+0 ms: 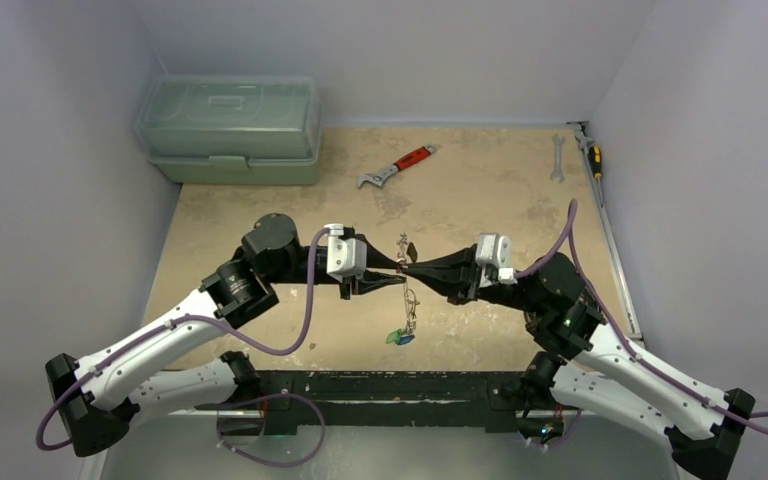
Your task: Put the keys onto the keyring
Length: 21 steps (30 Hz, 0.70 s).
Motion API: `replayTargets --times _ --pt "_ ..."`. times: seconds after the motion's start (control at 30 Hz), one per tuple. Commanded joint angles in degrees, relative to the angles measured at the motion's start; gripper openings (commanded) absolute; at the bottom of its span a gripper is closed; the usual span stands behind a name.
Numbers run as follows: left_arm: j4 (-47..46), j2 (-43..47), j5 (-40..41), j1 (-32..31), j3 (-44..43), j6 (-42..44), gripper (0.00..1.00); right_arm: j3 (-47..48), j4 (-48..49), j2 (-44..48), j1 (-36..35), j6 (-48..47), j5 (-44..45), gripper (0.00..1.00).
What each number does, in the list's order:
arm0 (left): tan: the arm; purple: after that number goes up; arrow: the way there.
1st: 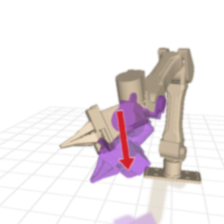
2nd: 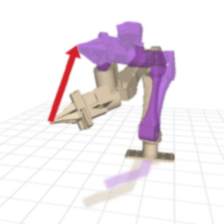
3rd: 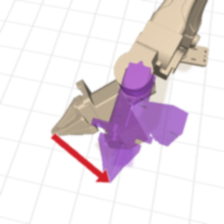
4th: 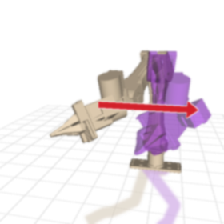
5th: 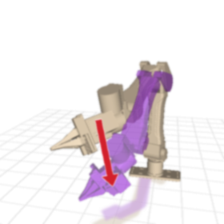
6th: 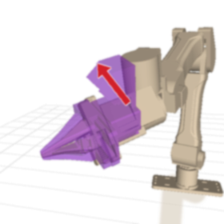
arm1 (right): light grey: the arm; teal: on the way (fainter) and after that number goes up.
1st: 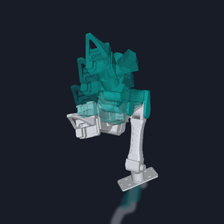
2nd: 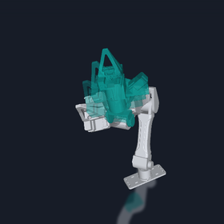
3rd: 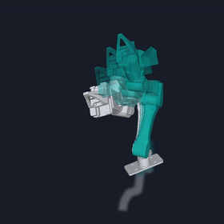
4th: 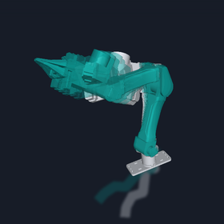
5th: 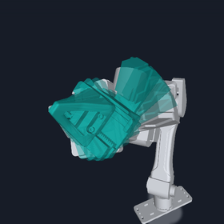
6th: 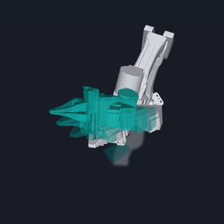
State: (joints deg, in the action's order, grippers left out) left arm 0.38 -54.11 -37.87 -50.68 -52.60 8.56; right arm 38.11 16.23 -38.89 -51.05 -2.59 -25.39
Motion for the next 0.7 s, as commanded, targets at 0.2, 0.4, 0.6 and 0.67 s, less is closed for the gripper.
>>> replayTargets --times 0.2,0.4,0.6,0.67 --pt "-4.2 0.3 -2.1 0.1 -0.2 -1.3 0.15 1.3 3.7 -1.6 -0.1 1.4 -6.2 0.00" --pt "-5.0 0.6 -2.4 0.1 0.3 -1.3 0.00 1.0 5.7 -2.0 -0.1 3.6 -10.0 0.00" --pt "-6.6 2.5 -2.4 0.1 2.0 -1.1 0.00 0.9 7.0 -2.6 -0.1 6.1 -13.9 0.00" --pt "-7.2 3.2 -2.5 0.1 2.5 -1.0 0.00 1.4 6.4 -3.0 -0.1 6.6 -14.9 0.00"
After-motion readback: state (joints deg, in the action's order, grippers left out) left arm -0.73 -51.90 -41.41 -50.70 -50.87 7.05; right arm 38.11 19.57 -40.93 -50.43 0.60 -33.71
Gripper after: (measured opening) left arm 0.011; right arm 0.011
